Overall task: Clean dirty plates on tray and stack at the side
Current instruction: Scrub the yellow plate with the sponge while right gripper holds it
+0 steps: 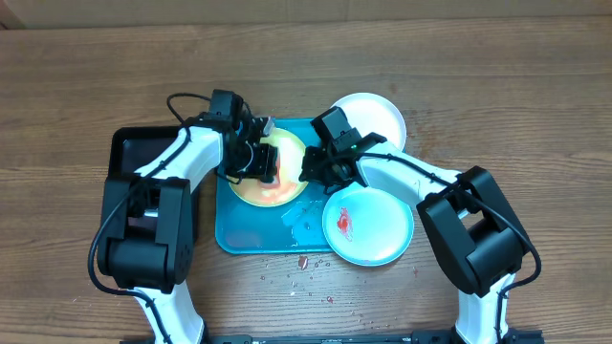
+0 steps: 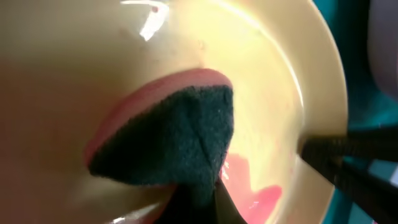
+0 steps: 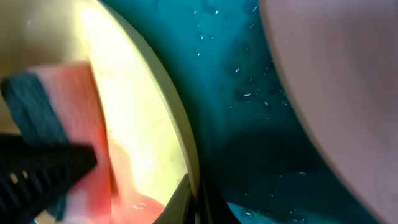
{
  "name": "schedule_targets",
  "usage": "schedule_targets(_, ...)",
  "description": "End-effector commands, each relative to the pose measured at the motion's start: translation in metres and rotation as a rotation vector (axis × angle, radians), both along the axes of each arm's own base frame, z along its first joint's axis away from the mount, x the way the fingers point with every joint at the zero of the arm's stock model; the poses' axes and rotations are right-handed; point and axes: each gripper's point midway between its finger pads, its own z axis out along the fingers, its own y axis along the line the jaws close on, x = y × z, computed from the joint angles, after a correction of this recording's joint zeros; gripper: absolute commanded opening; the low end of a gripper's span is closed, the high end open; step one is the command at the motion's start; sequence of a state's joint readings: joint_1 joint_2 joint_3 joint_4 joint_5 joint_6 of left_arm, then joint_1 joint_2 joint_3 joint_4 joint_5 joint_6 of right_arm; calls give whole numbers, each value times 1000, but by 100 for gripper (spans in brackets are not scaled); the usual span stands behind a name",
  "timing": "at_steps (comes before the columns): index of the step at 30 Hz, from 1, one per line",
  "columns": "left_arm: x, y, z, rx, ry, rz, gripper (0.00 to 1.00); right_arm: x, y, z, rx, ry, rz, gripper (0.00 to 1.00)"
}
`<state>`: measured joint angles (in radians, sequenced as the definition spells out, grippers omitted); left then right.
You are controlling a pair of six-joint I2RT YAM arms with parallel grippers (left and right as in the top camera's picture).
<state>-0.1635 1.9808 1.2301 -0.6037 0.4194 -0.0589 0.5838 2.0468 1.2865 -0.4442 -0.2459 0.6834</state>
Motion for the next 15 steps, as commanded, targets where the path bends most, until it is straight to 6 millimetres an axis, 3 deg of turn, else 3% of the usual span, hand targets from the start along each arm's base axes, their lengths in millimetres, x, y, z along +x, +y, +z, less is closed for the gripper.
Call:
schedule_targets(1,14,60,-25,334,1,310,4,-11,-9,-20,-52,41,3,4)
schedule_targets(3,17,93,-22,499,-26,427,4,-11,-9,-20,-52,41,3,4)
schedule_targets(6,15,109,-9,597,-12,463,4,-11,-9,-20,-52,41,2,4)
schedule_targets(11,20,109,26,620,26,451,4,-11,-9,-20,-52,41,3,4)
schedule_targets(15,29,96,67,562,43,403,4,-12,-9,-20,-54,45,3,4)
